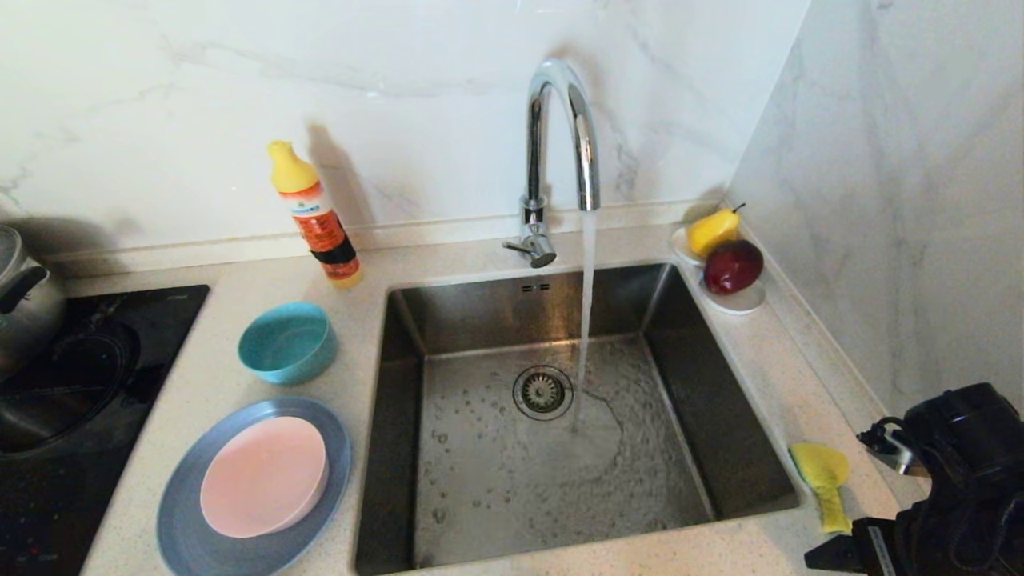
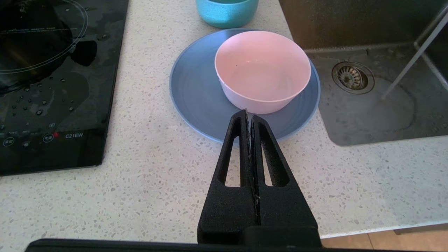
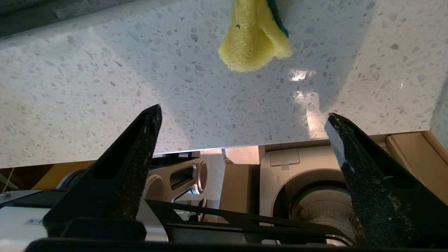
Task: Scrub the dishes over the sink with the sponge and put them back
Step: Pick up a bowl and the sponge
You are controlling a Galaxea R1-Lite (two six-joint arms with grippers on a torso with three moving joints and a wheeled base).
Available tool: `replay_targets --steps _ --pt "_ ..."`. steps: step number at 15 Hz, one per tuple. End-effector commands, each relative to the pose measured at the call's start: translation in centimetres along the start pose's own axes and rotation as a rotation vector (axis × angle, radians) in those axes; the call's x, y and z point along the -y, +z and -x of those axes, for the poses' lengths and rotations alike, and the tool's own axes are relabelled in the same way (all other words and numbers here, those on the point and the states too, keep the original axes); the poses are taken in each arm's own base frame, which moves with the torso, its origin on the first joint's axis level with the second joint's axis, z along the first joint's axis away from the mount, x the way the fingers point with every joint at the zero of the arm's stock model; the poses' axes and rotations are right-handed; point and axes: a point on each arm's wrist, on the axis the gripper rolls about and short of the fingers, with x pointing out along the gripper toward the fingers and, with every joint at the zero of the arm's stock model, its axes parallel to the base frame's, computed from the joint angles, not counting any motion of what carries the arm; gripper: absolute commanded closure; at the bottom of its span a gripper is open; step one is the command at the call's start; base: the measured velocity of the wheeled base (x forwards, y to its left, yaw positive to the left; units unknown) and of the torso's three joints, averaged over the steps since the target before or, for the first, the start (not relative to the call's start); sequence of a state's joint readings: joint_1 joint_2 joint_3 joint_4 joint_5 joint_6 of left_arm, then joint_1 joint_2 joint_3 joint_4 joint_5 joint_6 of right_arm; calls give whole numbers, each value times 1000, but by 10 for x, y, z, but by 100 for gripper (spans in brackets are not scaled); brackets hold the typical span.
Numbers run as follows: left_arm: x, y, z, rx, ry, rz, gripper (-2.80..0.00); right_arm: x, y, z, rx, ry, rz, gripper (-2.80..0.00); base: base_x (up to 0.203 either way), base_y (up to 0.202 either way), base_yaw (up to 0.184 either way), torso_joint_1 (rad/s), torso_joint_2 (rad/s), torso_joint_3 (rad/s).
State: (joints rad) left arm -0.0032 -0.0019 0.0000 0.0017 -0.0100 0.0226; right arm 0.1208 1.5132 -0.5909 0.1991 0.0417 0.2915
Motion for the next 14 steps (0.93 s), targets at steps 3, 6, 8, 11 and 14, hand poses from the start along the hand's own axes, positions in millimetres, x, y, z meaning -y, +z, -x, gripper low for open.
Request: replay_targets --steps 3,6,8,11,14 --pt "0 0 0 -2 -1 0 0 0 2 -2 -7 -3 -3 0 0 0 0 0 0 0" --pt "0 0 0 -2 1 0 0 -1 4 -3 -5 -2 -4 0 0 0 0 0 0 0" --pt "0 0 0 -2 1 0 0 -1 4 -4 -9 -1 -3 0 0 0 0 0 0 0" --pt "0 0 0 -2 1 0 0 -1 4 -8 -27 -7 -5 0 0 0 0 0 0 0" --pt "0 0 0 -2 -1 0 0 -2 6 -8 -8 -1 -3 0 0 0 0 0 0 0"
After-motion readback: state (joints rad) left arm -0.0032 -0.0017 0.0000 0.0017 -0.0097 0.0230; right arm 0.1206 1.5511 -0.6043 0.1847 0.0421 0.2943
